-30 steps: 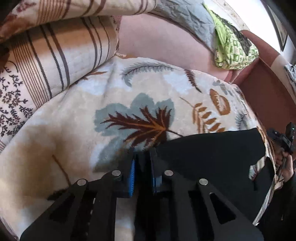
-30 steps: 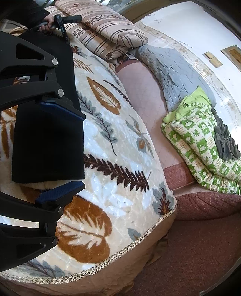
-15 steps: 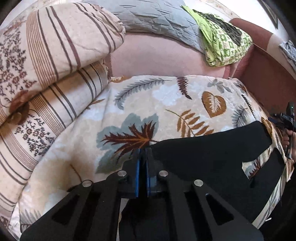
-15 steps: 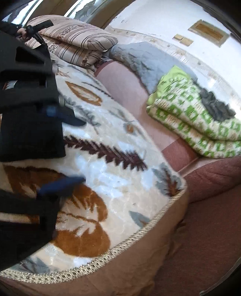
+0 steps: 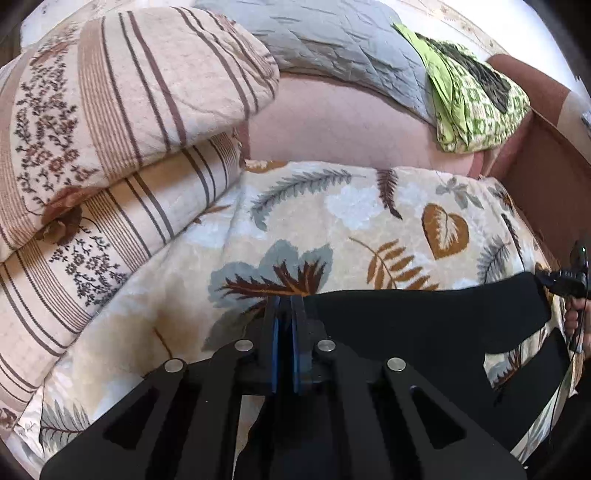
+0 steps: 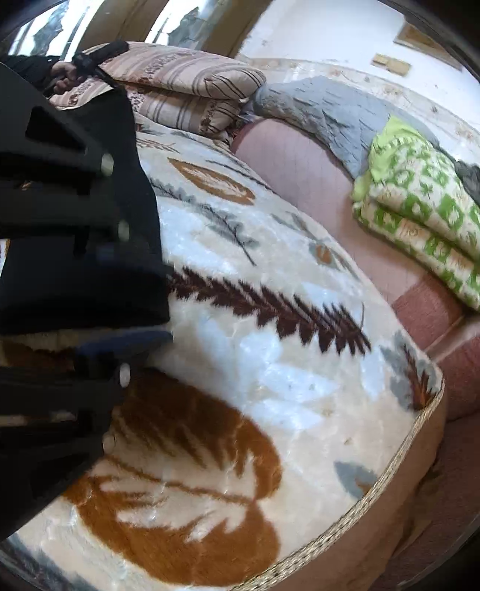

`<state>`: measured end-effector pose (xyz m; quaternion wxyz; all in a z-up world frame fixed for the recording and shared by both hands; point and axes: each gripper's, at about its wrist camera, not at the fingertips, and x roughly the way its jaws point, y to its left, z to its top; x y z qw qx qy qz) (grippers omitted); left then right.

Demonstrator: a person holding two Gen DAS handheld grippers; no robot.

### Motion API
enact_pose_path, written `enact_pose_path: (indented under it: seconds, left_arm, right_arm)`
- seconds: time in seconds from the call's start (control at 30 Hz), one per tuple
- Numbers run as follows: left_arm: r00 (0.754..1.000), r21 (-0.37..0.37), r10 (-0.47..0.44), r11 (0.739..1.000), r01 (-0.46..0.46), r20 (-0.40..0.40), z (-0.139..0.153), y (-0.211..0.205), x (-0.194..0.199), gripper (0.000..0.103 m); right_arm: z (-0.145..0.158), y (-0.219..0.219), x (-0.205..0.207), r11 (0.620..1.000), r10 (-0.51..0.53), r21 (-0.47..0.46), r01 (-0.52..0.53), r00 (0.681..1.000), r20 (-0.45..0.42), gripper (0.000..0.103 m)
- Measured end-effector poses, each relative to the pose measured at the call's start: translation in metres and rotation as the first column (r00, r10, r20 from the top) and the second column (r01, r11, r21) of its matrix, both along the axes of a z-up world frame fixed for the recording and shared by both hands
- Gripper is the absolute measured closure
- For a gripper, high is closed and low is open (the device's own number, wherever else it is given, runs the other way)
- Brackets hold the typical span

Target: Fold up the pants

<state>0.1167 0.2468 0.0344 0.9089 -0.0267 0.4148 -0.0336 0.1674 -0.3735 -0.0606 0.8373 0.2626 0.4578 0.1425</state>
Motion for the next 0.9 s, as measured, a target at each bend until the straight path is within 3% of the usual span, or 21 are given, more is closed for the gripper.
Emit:
enact_pose_path:
  seconds: [0.2,0.4,0.63,0.9]
  left_arm:
    - [0.999,0.023,-0.003,1.0,0.002,0.054,0.007,-0.004,-0.008,0.1]
    - [0.995,0.07,-0.063,0.996,0.057,0.077,0.005,-0.013,-0.039,0.1]
    - [0.98,0.135,-0.127,0.985,0.107,0.15,0.019,-0.023,-0.094,0.1]
    - [0.98,0.161,-0.137,0.98,0.113,0.146,-0.004,-0.008,-0.168,0.1]
  right_arm:
    - [0.046,-0.002,-0.021,1.0,0.004,-0.026,0.0,0.982,0.191,0.103]
    - [0.051,-0.002,-0.051,0.993,0.072,-0.104,-0.053,0.98,0.188,0.103]
    - [0.072,0.0,-0.113,0.971,0.191,-0.192,-0.143,0.946,0.263,0.103]
    - [0.078,-0.004,-0.189,0.917,0.342,-0.304,-0.26,0.902,0.262,0.103]
